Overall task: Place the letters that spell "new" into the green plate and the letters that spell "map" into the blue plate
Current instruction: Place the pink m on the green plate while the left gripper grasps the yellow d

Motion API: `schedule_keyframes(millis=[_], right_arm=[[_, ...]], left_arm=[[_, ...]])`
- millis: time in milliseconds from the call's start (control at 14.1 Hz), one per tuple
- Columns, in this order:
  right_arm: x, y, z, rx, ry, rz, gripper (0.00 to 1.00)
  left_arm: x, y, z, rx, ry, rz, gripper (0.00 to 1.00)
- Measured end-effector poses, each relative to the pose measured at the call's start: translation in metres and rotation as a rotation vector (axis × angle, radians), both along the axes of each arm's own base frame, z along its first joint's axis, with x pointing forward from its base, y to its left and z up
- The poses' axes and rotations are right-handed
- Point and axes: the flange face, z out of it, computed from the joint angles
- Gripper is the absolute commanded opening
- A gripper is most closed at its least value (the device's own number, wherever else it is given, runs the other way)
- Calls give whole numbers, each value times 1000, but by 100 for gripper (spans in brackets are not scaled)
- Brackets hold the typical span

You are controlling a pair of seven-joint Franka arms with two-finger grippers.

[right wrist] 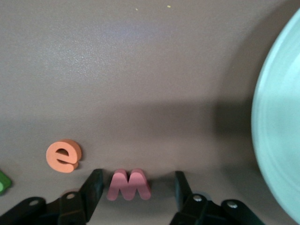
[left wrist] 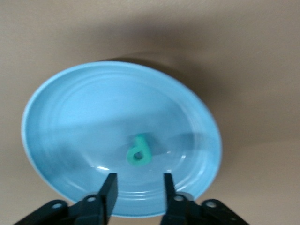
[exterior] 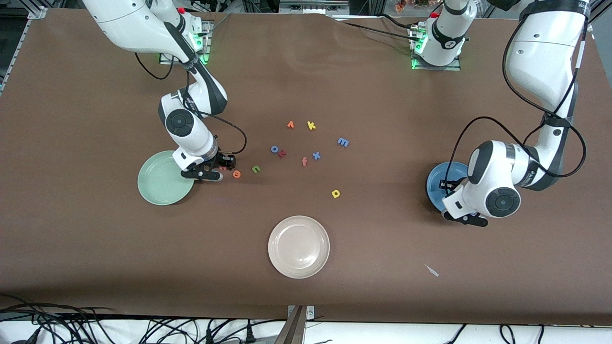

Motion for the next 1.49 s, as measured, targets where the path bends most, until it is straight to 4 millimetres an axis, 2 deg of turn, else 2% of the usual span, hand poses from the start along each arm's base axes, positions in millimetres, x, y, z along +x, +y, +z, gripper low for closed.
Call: schedule_keyframes(millis=[71,213,496,638,922,1064,1276,1418,1489], right_arm=[[1,1,1,1,-3,0,51],[1,1,2,2,-5,2,45],[2,2,3,2,-9,4,32],[2,3,4,3,-11,6,32],[12,-3,15,-8,-19,38,32],[32,-20,41,-44,0,85,32],[66,-56,89,-88,14,188,32],[78,-86,101,-108,18,258,33],[81,-104,99,-117,25,282,39]], left_arm=[[1,-13,1,-5,-15,44,100],[-2,-57,3,10,-47,115,100],[-7,-144,12,4,-143,367,100],[-11,-189,16,-21,-209,479,100],[-34,-264,3,-8,-261,676,100],[-43,-293,-7,-13,-280,766,100],[-55,-324,-23,-18,-300,849,100],[-59,-339,-31,-5,-325,877,100],[-60,-346,-35,6,-342,883,97]])
